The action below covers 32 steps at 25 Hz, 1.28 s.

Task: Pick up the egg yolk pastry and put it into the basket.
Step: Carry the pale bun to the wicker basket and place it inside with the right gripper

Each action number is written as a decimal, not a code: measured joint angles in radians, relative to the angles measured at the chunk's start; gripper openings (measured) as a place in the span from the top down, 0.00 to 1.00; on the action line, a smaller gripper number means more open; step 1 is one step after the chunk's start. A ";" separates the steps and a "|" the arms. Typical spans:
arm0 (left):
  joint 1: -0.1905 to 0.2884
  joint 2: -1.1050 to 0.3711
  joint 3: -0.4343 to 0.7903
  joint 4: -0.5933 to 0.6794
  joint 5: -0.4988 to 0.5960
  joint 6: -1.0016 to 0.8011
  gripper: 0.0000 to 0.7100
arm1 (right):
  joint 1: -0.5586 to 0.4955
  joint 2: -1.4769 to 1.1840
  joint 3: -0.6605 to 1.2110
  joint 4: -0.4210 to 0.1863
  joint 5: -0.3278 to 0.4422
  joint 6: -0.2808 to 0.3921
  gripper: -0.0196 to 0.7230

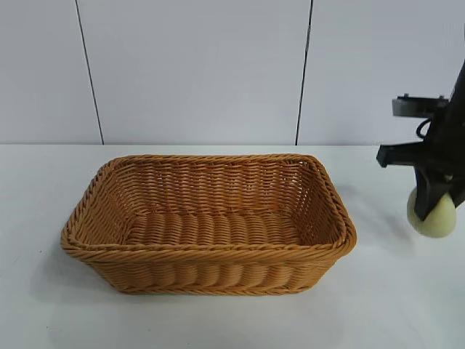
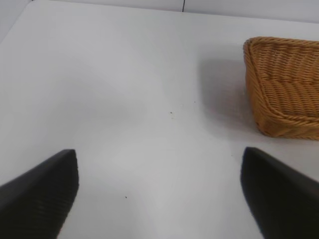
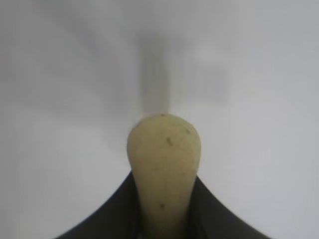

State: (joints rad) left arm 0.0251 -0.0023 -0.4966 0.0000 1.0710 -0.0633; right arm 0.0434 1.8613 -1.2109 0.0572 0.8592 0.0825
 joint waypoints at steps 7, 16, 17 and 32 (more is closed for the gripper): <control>0.000 0.000 0.000 0.000 0.000 0.000 0.10 | 0.000 -0.056 -0.220 -0.006 0.193 -0.006 0.79; 0.000 0.000 0.000 0.000 -0.001 0.000 0.10 | 0.115 -0.057 -0.312 -0.001 0.234 -0.006 0.79; 0.000 0.000 0.000 0.000 -0.001 0.000 0.10 | 0.147 -0.057 -0.312 0.004 0.232 -0.001 0.79; 0.000 0.000 0.000 0.000 -0.001 0.000 0.10 | 0.586 -0.054 -0.312 0.027 0.083 0.139 0.79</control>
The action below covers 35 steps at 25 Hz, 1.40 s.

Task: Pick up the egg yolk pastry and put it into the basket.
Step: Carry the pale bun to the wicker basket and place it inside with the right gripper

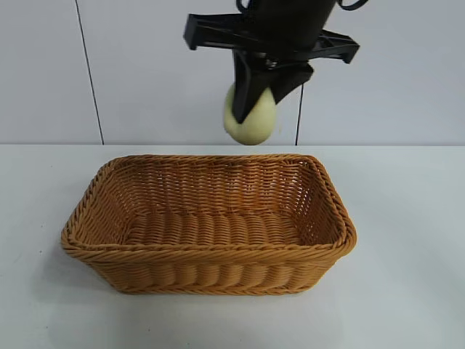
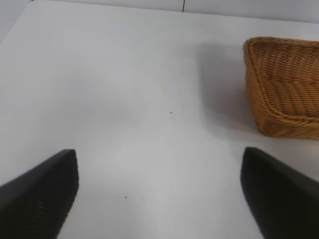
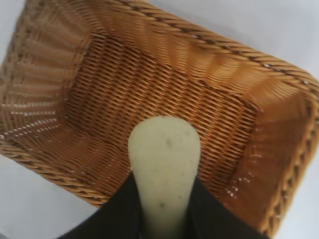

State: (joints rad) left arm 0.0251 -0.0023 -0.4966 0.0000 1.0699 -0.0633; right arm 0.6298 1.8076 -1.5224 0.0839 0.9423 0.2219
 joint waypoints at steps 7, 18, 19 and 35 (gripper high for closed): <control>0.000 0.000 0.000 0.000 0.000 0.000 0.10 | 0.034 0.155 0.000 0.007 -0.100 0.025 0.79; 0.000 0.000 0.000 0.000 0.000 0.000 0.10 | 0.034 0.354 0.000 -0.019 -0.222 0.027 0.79; 0.000 0.000 0.000 0.000 0.000 0.000 0.10 | 0.034 0.357 0.000 -0.019 -0.228 0.027 0.79; 0.000 0.000 0.000 0.000 0.000 0.000 0.10 | 0.034 0.353 -0.081 -0.019 -0.047 0.025 0.10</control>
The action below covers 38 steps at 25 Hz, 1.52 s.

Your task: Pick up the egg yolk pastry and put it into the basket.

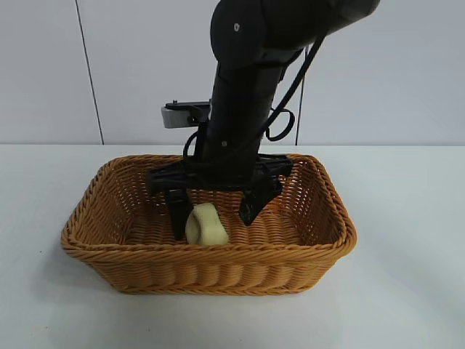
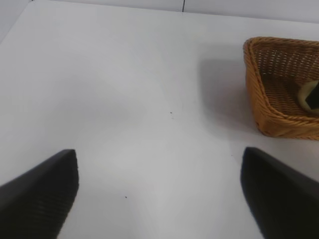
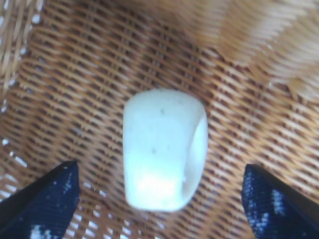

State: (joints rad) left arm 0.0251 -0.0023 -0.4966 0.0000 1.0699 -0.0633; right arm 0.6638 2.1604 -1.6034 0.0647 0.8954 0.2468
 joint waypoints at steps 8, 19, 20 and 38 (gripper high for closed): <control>0.000 0.000 0.000 0.000 0.000 0.000 0.10 | 0.000 -0.005 -0.285 -0.053 0.257 -0.027 0.10; 0.000 0.000 0.000 0.000 0.000 0.000 0.10 | -0.049 -0.007 -0.443 -0.130 0.317 -0.029 0.10; 0.000 0.000 0.000 0.000 0.000 0.000 0.10 | -0.070 -0.007 -0.443 -0.130 0.317 -0.030 0.10; 0.000 0.000 0.000 0.000 0.001 0.000 0.10 | -0.580 -0.007 -0.444 -0.153 0.317 -0.052 0.10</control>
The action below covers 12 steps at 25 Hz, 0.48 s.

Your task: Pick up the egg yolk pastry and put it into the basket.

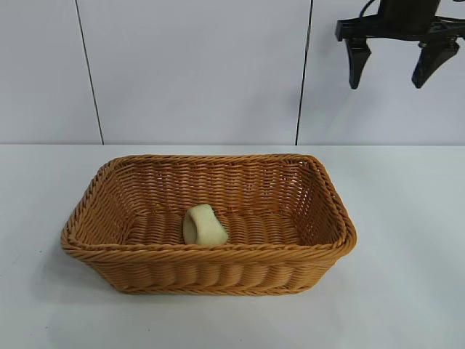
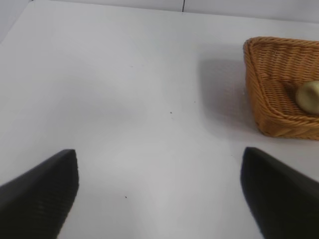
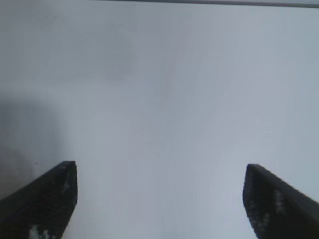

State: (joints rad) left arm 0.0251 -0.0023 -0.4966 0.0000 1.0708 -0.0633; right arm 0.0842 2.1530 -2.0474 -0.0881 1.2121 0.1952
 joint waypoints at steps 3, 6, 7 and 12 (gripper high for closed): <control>0.000 0.000 0.000 0.000 0.000 0.000 0.10 | -0.045 0.000 0.000 -0.001 0.000 -0.007 0.10; 0.000 0.000 0.000 0.000 0.000 0.000 0.10 | -0.062 0.000 0.000 0.001 0.000 -0.010 0.10; 0.000 0.000 0.000 0.000 0.000 0.000 0.10 | -0.062 0.000 0.000 0.005 0.000 -0.012 0.10; 0.000 0.000 0.000 0.000 0.000 0.000 0.10 | -0.061 0.000 0.000 0.057 0.000 -0.028 0.10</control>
State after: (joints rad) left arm 0.0251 -0.0023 -0.4966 0.0000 1.0708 -0.0633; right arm 0.0233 2.1530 -2.0474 -0.0315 1.2121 0.1673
